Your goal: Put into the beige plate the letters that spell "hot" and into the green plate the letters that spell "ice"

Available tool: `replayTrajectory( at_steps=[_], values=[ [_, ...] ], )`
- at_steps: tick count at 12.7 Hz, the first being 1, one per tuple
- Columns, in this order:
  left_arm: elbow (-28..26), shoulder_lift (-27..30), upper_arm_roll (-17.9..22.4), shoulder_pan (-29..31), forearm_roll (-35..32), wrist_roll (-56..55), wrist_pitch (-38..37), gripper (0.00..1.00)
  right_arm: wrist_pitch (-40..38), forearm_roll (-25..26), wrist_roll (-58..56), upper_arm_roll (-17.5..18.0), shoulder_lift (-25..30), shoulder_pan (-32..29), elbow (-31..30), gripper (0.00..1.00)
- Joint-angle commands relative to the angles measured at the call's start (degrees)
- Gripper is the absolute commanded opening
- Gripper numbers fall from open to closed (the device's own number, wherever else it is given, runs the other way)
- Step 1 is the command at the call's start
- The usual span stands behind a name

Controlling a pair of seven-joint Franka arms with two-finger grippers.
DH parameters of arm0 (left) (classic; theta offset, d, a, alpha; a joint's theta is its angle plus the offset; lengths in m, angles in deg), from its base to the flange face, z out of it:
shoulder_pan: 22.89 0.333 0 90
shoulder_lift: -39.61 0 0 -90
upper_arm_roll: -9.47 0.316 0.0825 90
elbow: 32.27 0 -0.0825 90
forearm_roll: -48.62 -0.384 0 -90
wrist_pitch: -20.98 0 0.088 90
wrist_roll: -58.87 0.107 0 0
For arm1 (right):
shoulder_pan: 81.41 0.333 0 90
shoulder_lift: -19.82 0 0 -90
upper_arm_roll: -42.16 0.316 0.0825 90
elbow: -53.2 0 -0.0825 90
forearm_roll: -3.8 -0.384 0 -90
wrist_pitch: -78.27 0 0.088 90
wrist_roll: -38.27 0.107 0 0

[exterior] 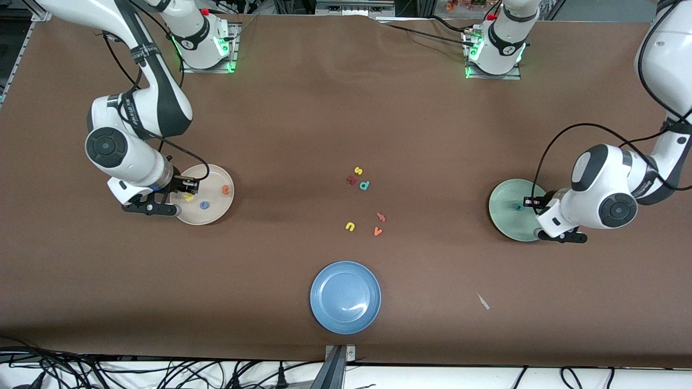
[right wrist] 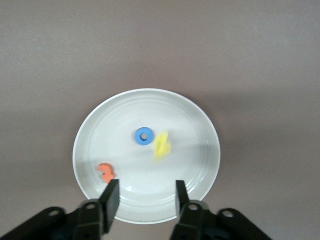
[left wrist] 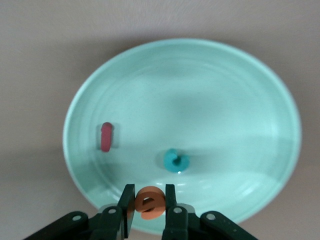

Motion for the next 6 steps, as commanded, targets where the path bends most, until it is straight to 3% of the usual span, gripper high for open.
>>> replayTrajectory(
  at_steps=[1, 3, 6],
  values=[
    [0.5, -0.8, 0.0, 0.1, -1.7, 0.9, 0.1, 0.28, -0.6, -2.0, -0.7, 0.3, 1.2, 0.4, -0.5, 1.00],
    [0.9, -0.1, -0.2, 0.0, -1.6, 0.8, -0.3, 1.00, -0.7, -2.0, -0.9, 0.2, 1.5, 0.4, 0.6, 1.00],
    [3.5, 3.7, -2.4, -0.8, -0.6, 0.3, -3.1, 1.00, -8.5, -2.0, -1.1, 0.2, 2.8, 0.4, 7.3, 1.00]
  ],
)
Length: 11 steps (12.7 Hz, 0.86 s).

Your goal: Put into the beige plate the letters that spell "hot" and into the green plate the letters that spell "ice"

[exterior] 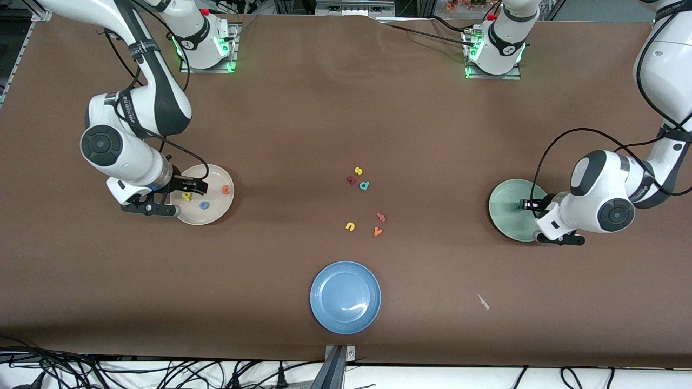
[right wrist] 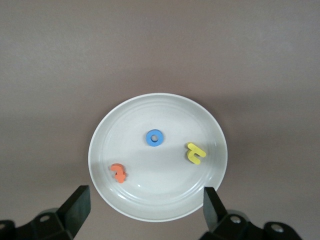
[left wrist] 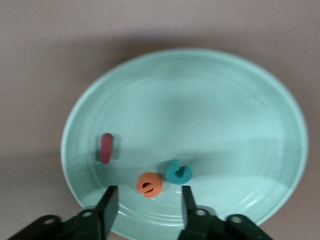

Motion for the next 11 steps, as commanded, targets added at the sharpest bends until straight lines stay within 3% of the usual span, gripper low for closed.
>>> replayTrajectory(
  at_steps=[1, 4, 6, 7, 9, 11],
  values=[
    [4.8, 3.8, -3.4, -0.9, -0.3, 0.3, -7.1, 1.00, -9.9, -1.4, -1.4, 0.0, 2.8, 0.2, 8.0, 1.00],
    [14.9, 3.7, -4.9, -5.2, -0.3, 0.3, -19.9, 1.00, -24.8, -5.3, -6.1, -0.8, 3.0, 0.3, 19.4, 1.00],
    [21.0, 3.3, -4.6, -9.0, -0.3, 0.3, -26.2, 1.00, -31.0, -7.4, -9.2, -4.9, 5.1, 1.5, 23.9, 1.00],
    [23.4, 3.3, -4.6, -9.9, -0.2, 0.3, -27.5, 1.00, -32.5, -7.9, -9.6, -6.8, 7.2, 2.4, 23.9, 1.00],
    [27.5, 3.3, -4.6, -12.0, -0.2, 0.3, -29.6, 1.00, -33.6, -7.3, -9.7, -7.1, 10.7, 2.6, 23.4, 1.00],
    [32.1, 3.3, -4.1, -14.8, -0.4, 0.1, -30.4, 1.00, -35.5, -7.3, -9.8, -7.1, 10.9, 2.4, 23.3, 1.00]
  ],
)
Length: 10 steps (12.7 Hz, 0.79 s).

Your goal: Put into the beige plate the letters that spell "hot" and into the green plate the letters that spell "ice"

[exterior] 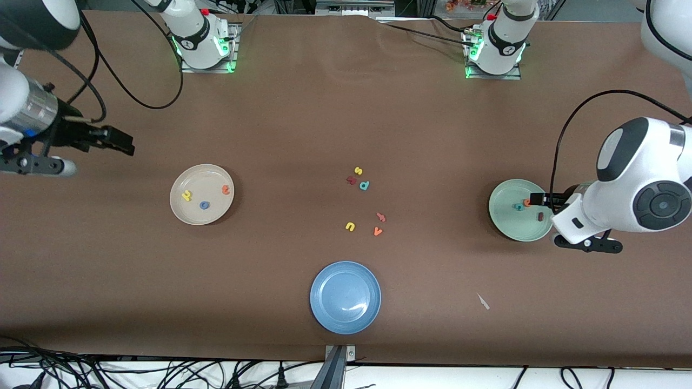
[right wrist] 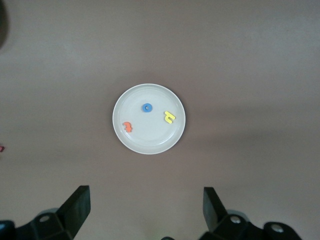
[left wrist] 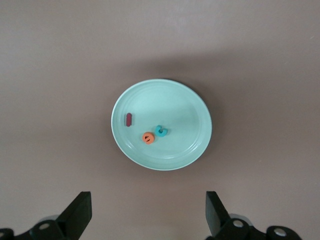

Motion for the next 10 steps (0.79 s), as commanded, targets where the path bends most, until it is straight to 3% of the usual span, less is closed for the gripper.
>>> replayTrajectory(
  at_steps=[1, 7, 10],
  values=[
    [7.9, -0.9, 1.0, -3.2, -0.3, 0.3, -2.4, 1.00, -2.9, -0.8, -1.1, -0.5, 0.2, 0.9, -0.2, 1.00],
    [13.6, -0.8, 2.0, -4.5, 3.2, 1.3, -2.3, 1.00, -3.8, -1.3, -4.1, -0.4, -0.5, 1.8, 0.0, 1.00],
    [15.9, -0.1, 13.4, -11.1, 10.4, 4.1, -2.2, 1.00, -3.7, -1.4, -3.8, -0.4, -0.8, 2.0, 0.1, 1.00]
  ],
)
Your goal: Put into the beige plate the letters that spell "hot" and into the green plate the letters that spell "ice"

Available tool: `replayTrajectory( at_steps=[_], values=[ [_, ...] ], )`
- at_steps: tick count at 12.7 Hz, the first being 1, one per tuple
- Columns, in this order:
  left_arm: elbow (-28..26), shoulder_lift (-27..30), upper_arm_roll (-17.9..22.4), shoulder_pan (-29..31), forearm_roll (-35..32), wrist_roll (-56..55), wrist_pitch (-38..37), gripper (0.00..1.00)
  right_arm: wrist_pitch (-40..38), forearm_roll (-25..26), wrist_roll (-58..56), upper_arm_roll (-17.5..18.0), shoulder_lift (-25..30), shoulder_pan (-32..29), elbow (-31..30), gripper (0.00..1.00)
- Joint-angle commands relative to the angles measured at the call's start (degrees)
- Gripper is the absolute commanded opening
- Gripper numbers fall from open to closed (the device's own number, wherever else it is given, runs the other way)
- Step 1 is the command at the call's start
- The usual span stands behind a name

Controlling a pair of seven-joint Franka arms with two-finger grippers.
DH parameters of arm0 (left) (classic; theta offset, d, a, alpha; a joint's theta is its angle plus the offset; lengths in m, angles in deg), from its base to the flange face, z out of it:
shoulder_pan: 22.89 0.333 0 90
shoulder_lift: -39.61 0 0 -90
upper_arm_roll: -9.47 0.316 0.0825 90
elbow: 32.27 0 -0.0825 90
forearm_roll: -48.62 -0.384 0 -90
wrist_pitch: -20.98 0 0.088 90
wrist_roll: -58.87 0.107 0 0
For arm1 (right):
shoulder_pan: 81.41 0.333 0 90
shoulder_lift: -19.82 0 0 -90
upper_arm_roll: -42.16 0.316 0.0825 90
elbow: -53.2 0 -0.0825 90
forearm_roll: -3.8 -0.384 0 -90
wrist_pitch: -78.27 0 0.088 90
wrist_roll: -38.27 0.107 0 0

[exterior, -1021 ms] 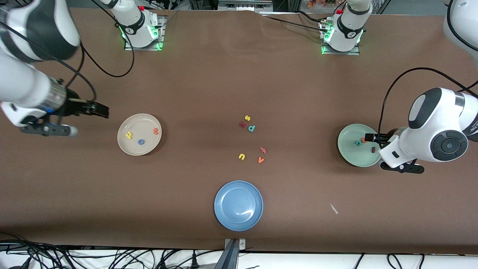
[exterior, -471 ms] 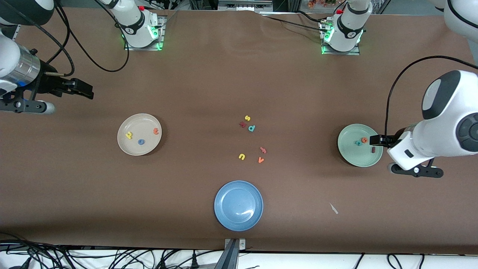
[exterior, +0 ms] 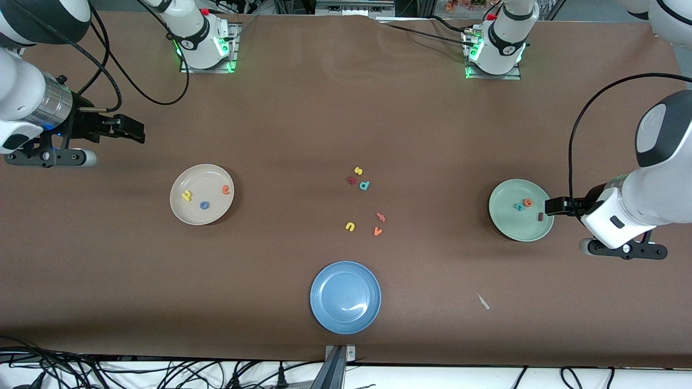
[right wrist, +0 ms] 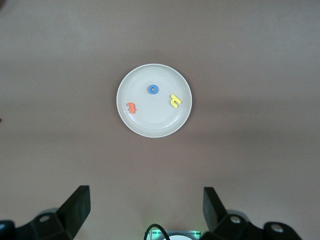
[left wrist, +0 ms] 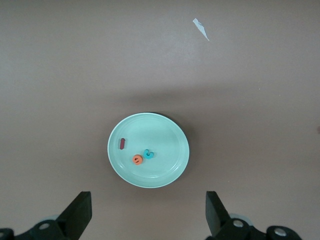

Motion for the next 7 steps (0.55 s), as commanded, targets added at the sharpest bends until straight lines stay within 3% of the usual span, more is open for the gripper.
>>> replayTrajectory(
  at_steps=[1, 7],
  values=[
    [4.3, 0.4, 10.3, -6.6, 6.6, 3.7, -1.3, 1.00, -1.0, -1.1, -1.2, -0.4, 0.0, 0.4, 0.2, 1.00],
    [4.2, 4.1, 35.7, -19.8, 25.0, 8.5, 0.7, 0.99, -1.1, -1.0, -0.9, -0.4, 0.0, 0.7, 0.1, 1.00]
  ],
)
